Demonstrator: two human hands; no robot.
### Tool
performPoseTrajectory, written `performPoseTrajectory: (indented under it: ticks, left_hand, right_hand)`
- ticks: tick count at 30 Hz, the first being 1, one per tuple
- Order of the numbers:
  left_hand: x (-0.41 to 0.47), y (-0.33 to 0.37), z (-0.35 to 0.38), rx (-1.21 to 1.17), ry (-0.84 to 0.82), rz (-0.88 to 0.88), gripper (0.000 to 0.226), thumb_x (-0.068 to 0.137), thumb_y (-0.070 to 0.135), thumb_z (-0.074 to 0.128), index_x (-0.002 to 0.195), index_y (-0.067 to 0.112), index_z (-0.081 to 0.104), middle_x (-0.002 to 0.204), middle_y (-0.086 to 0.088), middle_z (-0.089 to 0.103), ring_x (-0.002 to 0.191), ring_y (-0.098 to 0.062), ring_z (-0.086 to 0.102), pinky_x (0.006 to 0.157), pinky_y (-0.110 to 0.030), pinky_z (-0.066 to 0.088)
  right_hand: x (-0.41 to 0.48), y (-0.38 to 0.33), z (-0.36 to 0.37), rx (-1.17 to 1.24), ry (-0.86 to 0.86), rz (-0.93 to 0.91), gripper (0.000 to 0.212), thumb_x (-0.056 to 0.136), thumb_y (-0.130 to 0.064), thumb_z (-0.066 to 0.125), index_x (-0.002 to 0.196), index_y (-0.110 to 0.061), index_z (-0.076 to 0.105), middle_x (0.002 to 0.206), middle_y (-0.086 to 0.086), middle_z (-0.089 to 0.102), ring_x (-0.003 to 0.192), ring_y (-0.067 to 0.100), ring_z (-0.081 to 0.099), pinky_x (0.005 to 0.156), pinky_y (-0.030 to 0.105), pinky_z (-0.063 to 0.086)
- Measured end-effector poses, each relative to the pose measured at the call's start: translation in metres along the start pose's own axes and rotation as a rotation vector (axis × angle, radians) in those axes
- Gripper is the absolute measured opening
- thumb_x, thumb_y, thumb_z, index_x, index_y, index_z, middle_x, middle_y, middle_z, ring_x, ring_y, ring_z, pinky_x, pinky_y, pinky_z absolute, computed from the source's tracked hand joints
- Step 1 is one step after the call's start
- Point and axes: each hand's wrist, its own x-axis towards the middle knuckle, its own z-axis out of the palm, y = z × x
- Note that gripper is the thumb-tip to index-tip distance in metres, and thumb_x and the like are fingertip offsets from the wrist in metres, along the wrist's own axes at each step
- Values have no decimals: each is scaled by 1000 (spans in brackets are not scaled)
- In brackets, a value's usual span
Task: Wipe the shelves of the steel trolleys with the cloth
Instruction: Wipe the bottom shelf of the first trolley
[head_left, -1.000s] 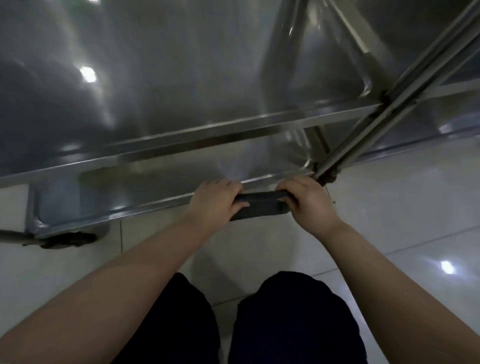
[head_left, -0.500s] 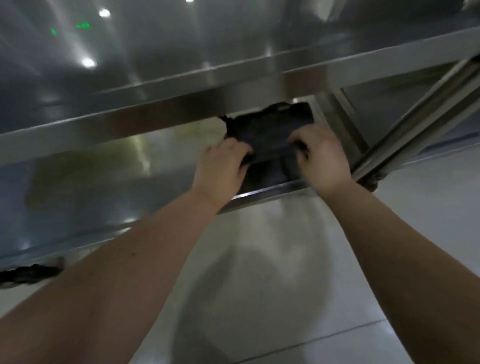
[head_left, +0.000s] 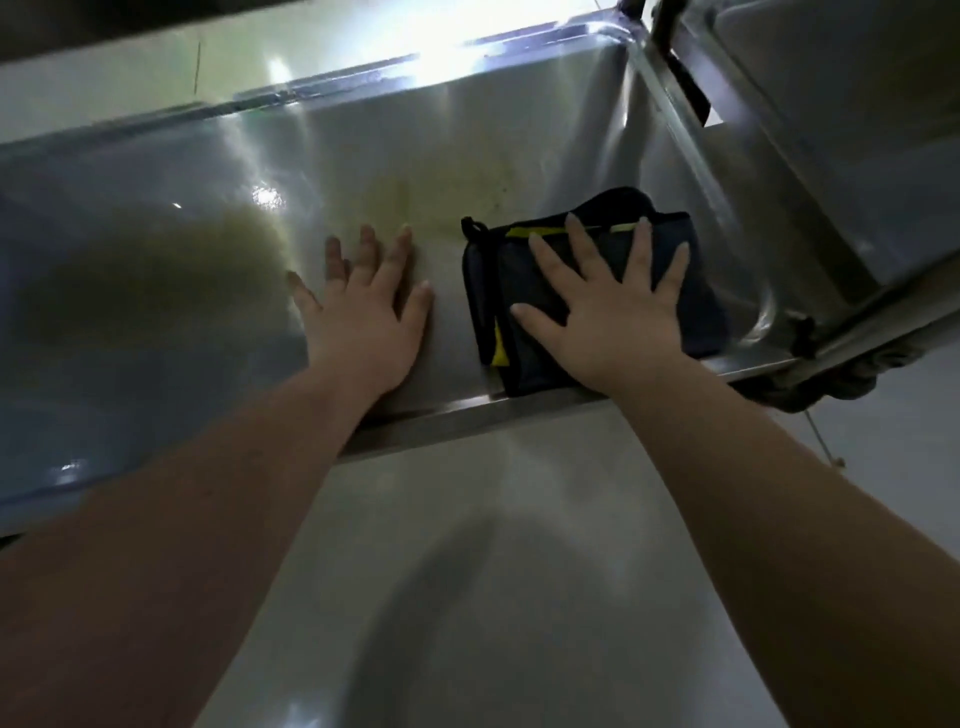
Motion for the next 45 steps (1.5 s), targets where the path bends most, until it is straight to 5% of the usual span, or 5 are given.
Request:
performPoseTrajectory:
  ticks: [3,10,22,28,45]
  left_hand:
    - [5,-2,6,-6,11,3,59,97,61,13,153,47,3,165,5,0,151,-27,-7,114,-66,-5]
    - [6,1,10,-37,32,4,58,98,60,17,153,48,4,165,7,0,151,-26,-5,114,-65,-6]
    - [23,-35,-2,5,85,63,53,103,43,28,155,36,21,165,0,10,150,-35,9,117,-58,13]
    - [27,-48,6,22,36,5,55,100,53,17,154,47,6,165,9,-1,151,-29,-2,111,-68,-6]
    - [35,-54,2,-13,19,10,54,101,52,17,153,49,3,164,13,-4,151,-23,-5,112,-66,-5]
  right_hand:
    - [11,9,11,-68,1,-24,74,78,-85,-2,143,-56,-21,160,-16,-24,144,43,-23,109,67,-17]
    - [17,78,-11,-84,15,67,79,72,-90,-1,145,-60,-7,162,-18,-13,148,36,-12,116,57,-15]
    - [-26,-34,17,-72,-43,-159,70,76,-80,-8,138,-57,-29,158,-11,-31,143,43,-26,111,66,-15]
    - [-22,-41,17,-63,-93,-141,74,70,-80,-16,137,-55,-33,156,-9,-34,141,45,-28,110,67,-16]
    - [145,-50,-13,-38,49,-153,72,85,-83,21,150,-55,5,164,-16,-4,148,39,-11,115,61,-11]
